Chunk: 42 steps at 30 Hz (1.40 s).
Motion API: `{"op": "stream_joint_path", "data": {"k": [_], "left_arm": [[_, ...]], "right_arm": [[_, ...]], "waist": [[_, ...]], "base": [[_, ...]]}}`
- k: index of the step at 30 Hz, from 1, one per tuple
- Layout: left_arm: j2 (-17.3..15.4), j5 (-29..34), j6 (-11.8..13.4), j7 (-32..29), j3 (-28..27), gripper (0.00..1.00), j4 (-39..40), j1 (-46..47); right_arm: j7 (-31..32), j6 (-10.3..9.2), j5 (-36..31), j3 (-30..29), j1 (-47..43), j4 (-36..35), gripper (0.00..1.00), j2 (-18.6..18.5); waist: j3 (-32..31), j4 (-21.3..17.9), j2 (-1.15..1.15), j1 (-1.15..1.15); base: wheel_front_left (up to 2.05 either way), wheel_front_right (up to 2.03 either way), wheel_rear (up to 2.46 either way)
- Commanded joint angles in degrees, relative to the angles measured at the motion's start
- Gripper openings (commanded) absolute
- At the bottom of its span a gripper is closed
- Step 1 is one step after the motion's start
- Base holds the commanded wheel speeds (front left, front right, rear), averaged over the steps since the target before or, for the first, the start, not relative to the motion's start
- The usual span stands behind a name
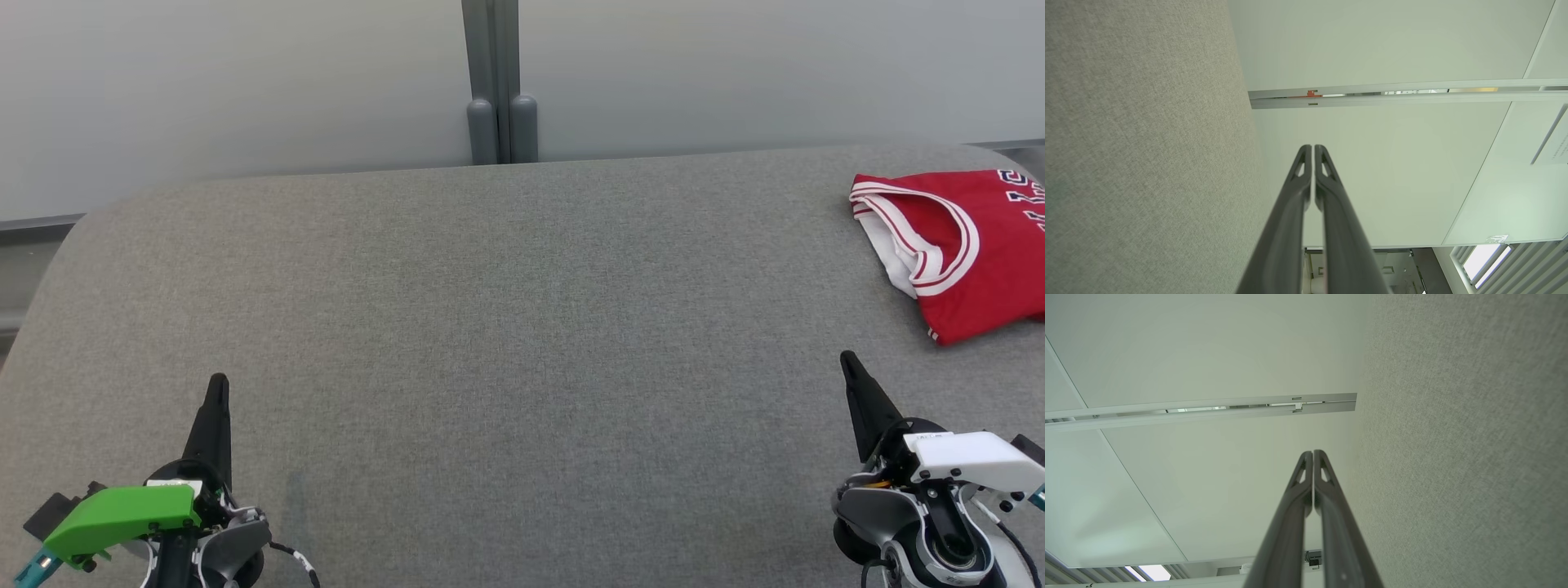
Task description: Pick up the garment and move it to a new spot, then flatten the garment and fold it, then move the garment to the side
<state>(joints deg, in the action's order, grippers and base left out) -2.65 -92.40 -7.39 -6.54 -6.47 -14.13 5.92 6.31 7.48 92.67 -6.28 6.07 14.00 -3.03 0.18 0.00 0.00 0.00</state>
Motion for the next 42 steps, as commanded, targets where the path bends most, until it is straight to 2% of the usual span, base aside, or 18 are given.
{"op": "stream_joint_path", "data": {"k": [1,42], "left_arm": [[-0.4,0.0,-0.2,-0.2,-0.1,0.0,0.2,0.7],[-0.4,0.0,-0.2,-0.2,-0.1,0.0,0.2,0.7]], "right_arm": [[0.3,0.02,-0.2,-0.2,0.3,0.1,0.0,0.0],[0.3,0.02,-0.3,-0.3,0.4,0.1,0.0,0.1]], "waist": [[0.0,0.0,0.0,0.0],[0.0,0.0,0.0,0.0]], "base": [[0.0,0.0,0.0],[0.0,0.0,0.0]]}}
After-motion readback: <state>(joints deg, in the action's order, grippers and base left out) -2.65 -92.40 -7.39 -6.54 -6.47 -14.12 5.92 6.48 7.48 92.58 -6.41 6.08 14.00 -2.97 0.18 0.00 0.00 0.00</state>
